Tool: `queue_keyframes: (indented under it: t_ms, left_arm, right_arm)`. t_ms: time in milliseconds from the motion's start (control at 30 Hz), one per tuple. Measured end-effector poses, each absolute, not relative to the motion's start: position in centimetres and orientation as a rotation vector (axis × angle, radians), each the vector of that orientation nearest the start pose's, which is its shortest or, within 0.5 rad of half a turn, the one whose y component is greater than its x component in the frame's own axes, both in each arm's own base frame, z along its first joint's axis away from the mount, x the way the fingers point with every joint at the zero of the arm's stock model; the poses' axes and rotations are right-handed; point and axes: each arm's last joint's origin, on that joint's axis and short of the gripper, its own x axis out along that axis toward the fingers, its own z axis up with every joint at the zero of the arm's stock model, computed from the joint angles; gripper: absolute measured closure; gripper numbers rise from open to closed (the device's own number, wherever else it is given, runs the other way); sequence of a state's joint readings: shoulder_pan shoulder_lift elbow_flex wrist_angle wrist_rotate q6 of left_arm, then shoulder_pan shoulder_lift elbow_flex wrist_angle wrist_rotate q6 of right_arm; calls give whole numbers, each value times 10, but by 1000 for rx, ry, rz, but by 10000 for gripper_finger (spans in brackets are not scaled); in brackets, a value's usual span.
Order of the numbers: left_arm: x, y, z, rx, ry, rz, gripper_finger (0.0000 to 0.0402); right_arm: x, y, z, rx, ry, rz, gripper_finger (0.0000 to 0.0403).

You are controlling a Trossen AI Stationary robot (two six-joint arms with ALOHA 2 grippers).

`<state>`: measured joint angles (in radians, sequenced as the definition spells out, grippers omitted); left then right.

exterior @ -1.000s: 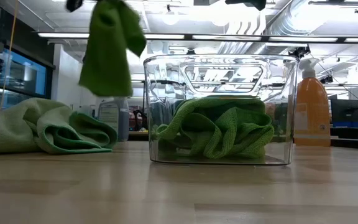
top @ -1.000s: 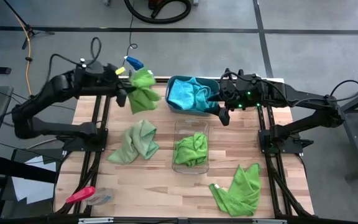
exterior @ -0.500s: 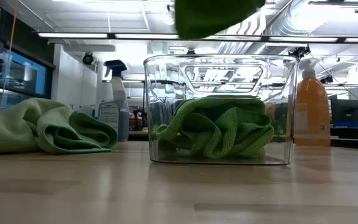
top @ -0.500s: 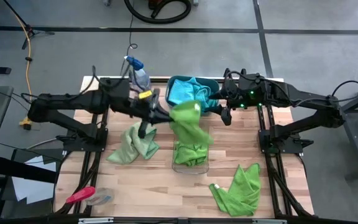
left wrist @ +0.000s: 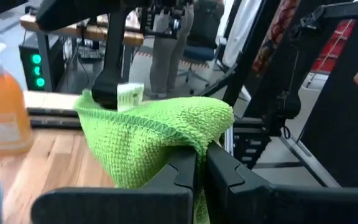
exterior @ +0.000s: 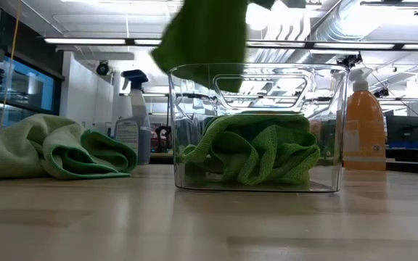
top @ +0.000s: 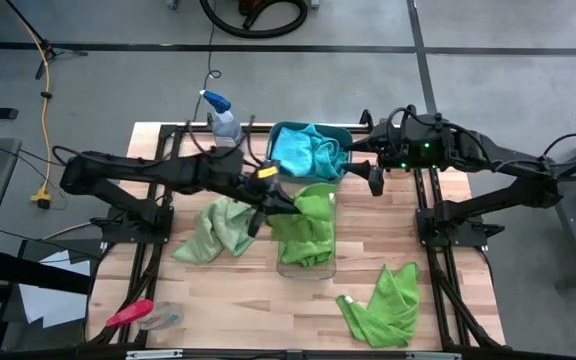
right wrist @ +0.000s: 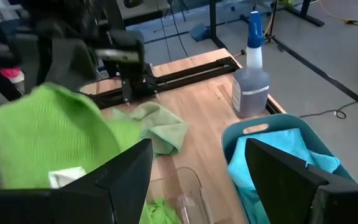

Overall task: Sort microfiber towel by color & place in baskets
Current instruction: Put the green microfiber towel into the transparent bin

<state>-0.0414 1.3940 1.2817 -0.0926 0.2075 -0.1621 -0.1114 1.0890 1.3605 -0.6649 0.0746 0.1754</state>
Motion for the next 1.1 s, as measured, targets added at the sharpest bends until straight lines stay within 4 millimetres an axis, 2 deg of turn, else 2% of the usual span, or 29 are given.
queue_keyframes:
  t_ms: [133, 267, 500, 733, 867, 1100]
  left_arm:
    - [338, -21, 362, -176, 213, -284, 401]
    - [347, -25, 345, -219, 298, -361, 401]
    - [338, -28, 312, -197, 622, -279, 401]
    - [321, -19, 293, -119, 877, -140, 401]
    - [325, -15, 296, -120, 833, -140, 401]
    - [343, -16, 304, -73, 637, -214, 401]
  right_arm:
    - [205, -25, 424, 183, 376, -218, 147]
    - [204, -25, 424, 187, 376, -218, 147]
    - [204, -25, 424, 187, 376, -218, 147]
    - [204, -25, 424, 187, 377, -218, 147]
    - [204, -25, 424, 180, 377, -225, 147]
    - [204, -26, 424, 155, 377, -244, 147]
